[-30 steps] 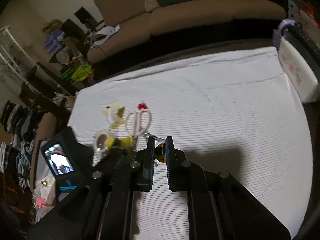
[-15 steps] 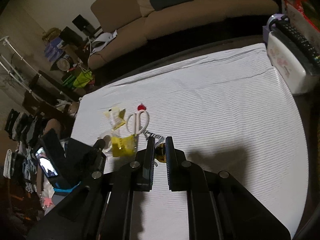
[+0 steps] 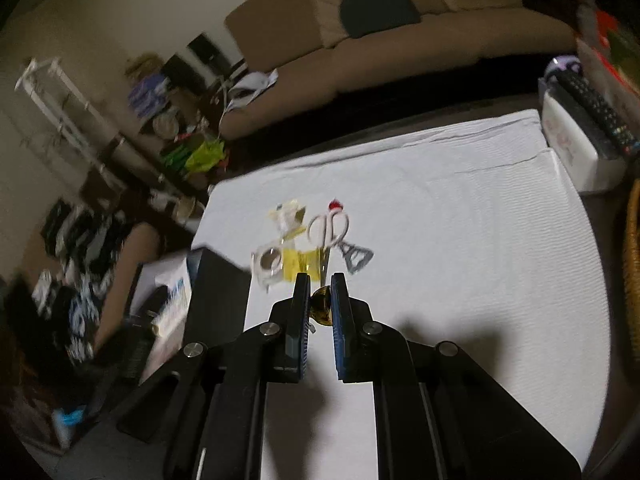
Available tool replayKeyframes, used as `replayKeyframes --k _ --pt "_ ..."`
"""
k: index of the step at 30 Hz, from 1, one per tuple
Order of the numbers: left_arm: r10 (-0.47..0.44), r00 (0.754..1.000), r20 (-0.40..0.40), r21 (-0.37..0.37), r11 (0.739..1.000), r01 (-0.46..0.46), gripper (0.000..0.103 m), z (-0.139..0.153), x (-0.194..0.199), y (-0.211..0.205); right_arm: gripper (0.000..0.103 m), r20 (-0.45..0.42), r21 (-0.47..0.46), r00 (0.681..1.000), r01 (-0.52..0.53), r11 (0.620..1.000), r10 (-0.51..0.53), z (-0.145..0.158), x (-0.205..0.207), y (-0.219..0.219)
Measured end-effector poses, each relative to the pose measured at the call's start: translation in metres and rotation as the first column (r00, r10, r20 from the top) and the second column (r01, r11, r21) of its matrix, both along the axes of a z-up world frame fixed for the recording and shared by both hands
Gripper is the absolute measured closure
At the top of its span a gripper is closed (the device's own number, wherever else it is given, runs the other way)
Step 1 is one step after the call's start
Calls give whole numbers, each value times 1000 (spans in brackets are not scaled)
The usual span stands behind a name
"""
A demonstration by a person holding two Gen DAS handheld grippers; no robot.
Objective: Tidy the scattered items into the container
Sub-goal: 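Close the left tool on the yellow packet and lift it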
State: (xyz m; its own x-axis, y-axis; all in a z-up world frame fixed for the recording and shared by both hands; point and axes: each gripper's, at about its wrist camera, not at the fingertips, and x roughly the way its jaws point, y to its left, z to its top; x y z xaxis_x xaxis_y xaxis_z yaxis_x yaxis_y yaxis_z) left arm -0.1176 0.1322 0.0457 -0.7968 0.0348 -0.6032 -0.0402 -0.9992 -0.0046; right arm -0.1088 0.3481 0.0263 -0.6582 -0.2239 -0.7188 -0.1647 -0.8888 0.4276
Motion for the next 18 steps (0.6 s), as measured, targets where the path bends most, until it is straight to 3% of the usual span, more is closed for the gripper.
replayKeyframes --k 2,4,6,8,10,12,15,18 --pt "11 1000 -7 54 999 -11 102 1 7 -14 93 -14 2 1000 -15 1000 15 4 11 -6" --pt "7 999 41 152 988 -13 102 -14 1 -25 93 -19 0 1000 -10 1000 10 5 19 -7" --pt "-12 992 129 277 960 -25 87 -41 -10 -32 93 -15 -26 1000 11 1000 -11 0 26 -2" --pt "-22 979 200 369 928 -55 38 -70 -26 -28 93 -2 -63 999 38 997 -39 -9 30 7" --pt "-17 973 232 433 897 -88 20 -95 -41 -20 93 22 -103 997 69 992 -68 -23 30 16" --pt "-2 960 282 473 871 -136 19 -125 -64 -11 93 41 -127 996 85 988 -81 -35 28 23" --pt "52 930 365 455 861 -226 19 -167 -99 0 93 62 -130 994 99 987 -92 -47 22 29" --pt "113 911 396 439 848 -296 19 -198 -129 4 93 79 -131 992 109 985 -99 -56 16 34"
